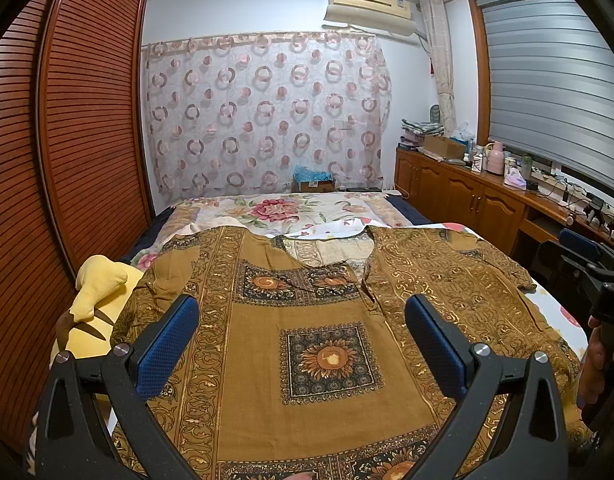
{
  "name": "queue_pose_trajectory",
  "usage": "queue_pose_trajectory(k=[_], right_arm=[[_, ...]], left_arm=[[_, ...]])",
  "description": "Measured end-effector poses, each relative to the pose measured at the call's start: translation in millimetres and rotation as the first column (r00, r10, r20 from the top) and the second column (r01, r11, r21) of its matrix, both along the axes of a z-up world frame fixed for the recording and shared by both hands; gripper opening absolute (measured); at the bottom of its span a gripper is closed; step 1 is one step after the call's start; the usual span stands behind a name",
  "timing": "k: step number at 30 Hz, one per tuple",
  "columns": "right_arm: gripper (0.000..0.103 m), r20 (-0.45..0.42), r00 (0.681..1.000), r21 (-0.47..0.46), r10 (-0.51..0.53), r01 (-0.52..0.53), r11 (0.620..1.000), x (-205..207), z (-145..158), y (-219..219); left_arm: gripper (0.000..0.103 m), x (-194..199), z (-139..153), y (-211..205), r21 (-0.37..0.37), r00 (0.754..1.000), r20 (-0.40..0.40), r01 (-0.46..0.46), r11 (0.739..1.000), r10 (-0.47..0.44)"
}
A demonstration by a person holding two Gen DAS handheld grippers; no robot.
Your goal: Fold small clothes
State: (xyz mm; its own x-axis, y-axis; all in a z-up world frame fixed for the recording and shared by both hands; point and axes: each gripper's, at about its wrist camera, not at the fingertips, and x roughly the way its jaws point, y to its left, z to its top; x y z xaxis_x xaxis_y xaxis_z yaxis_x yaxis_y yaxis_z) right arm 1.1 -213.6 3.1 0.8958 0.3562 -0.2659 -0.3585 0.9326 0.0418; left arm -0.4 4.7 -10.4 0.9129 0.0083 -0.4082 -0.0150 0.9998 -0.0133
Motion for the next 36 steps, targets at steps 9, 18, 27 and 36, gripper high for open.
queue_pose_trajectory(k=[9,18,27,36], right_arm=[[0.103,-0.012,1.0,0.005,0.003,-0.003,1.0,4,-2,0],[0.103,-0.055,0.996,-0.002,0.065,-0.065,0.998,21,-9,7],[0.103,-0.131,0.981,-0.043,0.145,-0.152,0.987,42,-21,25],[0.103,-0.144,0.972,-0.115,0.187,-0.204,0.972,53,-16,39]], left_arm=[[0.103,7,-20,3,-0.01,1.0,-0.024,0.005,1.0,-0.005],[0.103,5,-33,42,-0.072,0.997,-0.072,-0.008,0.997,0.002],[0.103,0,-41,106,-0.107,0.992,-0.104,-0.077,0.991,0.066],[0.087,8,-52,160,-0.124,0.98,-0.178,-0.116,0.985,0.093]])
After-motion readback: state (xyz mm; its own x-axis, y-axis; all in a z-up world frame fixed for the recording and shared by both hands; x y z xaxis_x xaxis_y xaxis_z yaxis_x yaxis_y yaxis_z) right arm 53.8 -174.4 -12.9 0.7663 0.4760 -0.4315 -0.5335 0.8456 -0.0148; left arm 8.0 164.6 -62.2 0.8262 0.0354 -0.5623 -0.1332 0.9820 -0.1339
